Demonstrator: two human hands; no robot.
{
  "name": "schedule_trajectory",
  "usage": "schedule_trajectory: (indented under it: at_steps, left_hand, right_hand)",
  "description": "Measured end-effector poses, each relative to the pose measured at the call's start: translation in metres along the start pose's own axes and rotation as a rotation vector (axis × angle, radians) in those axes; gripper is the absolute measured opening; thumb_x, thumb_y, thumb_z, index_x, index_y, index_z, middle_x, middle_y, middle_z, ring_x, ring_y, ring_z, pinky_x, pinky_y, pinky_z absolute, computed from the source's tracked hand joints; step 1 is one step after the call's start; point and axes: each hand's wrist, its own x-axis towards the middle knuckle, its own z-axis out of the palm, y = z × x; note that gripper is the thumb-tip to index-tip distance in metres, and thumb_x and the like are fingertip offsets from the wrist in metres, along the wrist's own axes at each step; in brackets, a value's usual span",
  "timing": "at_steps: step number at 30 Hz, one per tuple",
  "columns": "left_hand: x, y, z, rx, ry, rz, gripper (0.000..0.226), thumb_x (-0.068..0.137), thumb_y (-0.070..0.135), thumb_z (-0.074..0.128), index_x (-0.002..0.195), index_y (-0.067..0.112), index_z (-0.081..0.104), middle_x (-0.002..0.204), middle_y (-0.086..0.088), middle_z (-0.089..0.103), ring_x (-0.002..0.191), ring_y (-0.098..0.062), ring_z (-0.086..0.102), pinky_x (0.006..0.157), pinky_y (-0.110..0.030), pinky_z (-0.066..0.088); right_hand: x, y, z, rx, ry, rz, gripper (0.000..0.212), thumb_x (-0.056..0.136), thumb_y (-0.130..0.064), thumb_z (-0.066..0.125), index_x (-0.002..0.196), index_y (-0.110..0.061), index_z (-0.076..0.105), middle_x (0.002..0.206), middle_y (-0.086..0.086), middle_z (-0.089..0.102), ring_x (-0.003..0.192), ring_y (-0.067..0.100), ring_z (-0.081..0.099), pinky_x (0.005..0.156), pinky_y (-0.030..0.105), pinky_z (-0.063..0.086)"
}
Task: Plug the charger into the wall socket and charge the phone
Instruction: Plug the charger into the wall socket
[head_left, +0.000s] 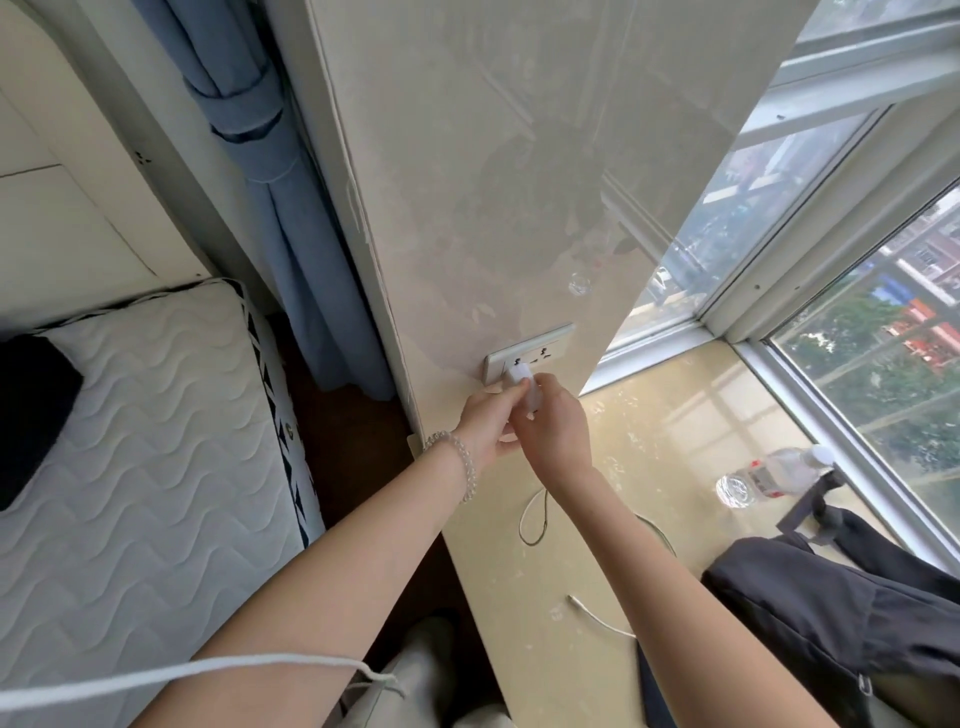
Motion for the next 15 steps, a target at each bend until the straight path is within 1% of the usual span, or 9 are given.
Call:
schedule_trajectory:
  at_steps: [2,3,4,5,7,9,11,12,15]
  left_hand:
    - [-0.005,-0.007,-0.001,0.083,0.003,0.006,0.024,0.086,0.033,0.064,0.096,0.012,0.07,0.082,0.001,0.065,0.084,-0.019,0.064,0.083,-0.038,0.055]
    - [-0.009,-0.011,-0.002,0.118,0.004,0.004,0.03,0.084,0.036,0.065,0.099,0.011,0.071,0.085,0.0,0.065,0.091,-0.021,0.063,0.089,-0.04,0.053]
    - [-0.013,-0.015,-0.002,0.141,0.007,0.005,0.034,0.082,0.038,0.066,0.1,0.011,0.071,0.088,0.0,0.063,0.093,-0.023,0.063,0.092,-0.041,0.052]
    - [-0.016,-0.019,-0.002,0.154,0.018,0.015,0.037,0.08,0.041,0.067,0.101,0.01,0.07,0.088,-0.001,0.061,0.092,-0.023,0.063,0.091,-0.041,0.052]
    - [-0.021,-0.029,-0.003,0.198,0.073,0.087,0.041,0.077,0.044,0.07,0.098,0.009,0.067,0.086,0.0,0.058,0.083,-0.019,0.06,0.082,-0.037,0.053]
    - [-0.027,-0.04,-0.005,0.306,0.154,0.212,0.035,0.076,0.046,0.069,0.091,0.017,0.058,0.092,0.003,0.06,0.08,-0.012,0.059,0.069,-0.026,0.048]
    - [-0.035,-0.05,-0.006,0.487,0.197,0.379,0.023,0.076,0.043,0.065,0.086,0.028,0.051,0.096,0.005,0.06,0.08,-0.004,0.057,0.061,-0.016,0.04]
    - [-0.037,-0.055,-0.005,0.572,0.183,0.476,0.019,0.076,0.041,0.064,0.084,0.03,0.05,0.094,0.006,0.059,0.079,-0.001,0.056,0.058,-0.012,0.04]
    - [-0.043,-0.07,0.002,0.804,0.068,0.721,0.016,0.077,0.036,0.063,0.082,0.028,0.05,0.084,0.009,0.054,0.075,0.0,0.053,0.064,-0.004,0.039]
  right_hand:
    - [-0.009,0.004,-0.002,0.014,-0.017,0.026,0.042,0.083,-0.027,0.06,0.118,-0.01,0.046,0.102,0.009,0.061,0.093,0.028,0.061,0.07,0.037,0.047]
    - [-0.015,0.007,-0.003,0.017,-0.018,0.038,0.052,0.083,-0.03,0.061,0.126,-0.01,0.042,0.111,0.009,0.06,0.099,0.026,0.06,0.073,0.036,0.047]
    - [-0.021,0.01,-0.004,0.013,-0.014,0.049,0.059,0.082,-0.033,0.062,0.131,-0.011,0.038,0.117,0.009,0.058,0.102,0.026,0.06,0.073,0.034,0.046]
    - [-0.027,0.015,-0.005,0.0,-0.013,0.058,0.064,0.081,-0.035,0.064,0.134,-0.012,0.036,0.121,0.008,0.057,0.106,0.026,0.058,0.072,0.032,0.044]
    - [-0.04,0.024,-0.007,-0.034,-0.025,0.073,0.071,0.077,-0.035,0.068,0.136,-0.014,0.033,0.128,0.006,0.054,0.111,0.025,0.056,0.073,0.029,0.041]
    - [-0.053,0.032,-0.011,-0.052,-0.024,0.086,0.075,0.075,-0.034,0.069,0.137,-0.015,0.032,0.132,0.005,0.052,0.116,0.022,0.054,0.076,0.026,0.038]
    - [-0.068,0.04,-0.014,-0.038,-0.012,0.107,0.075,0.074,-0.034,0.069,0.138,-0.017,0.032,0.132,0.003,0.052,0.119,0.019,0.052,0.08,0.024,0.038]
    - [-0.076,0.045,-0.015,-0.026,-0.006,0.117,0.075,0.074,-0.034,0.069,0.138,-0.018,0.032,0.132,0.003,0.053,0.12,0.018,0.051,0.082,0.024,0.038]
    - [-0.1,0.061,-0.016,-0.022,0.015,0.161,0.073,0.076,-0.037,0.067,0.138,-0.018,0.034,0.134,0.002,0.052,0.121,0.016,0.051,0.086,0.028,0.044]
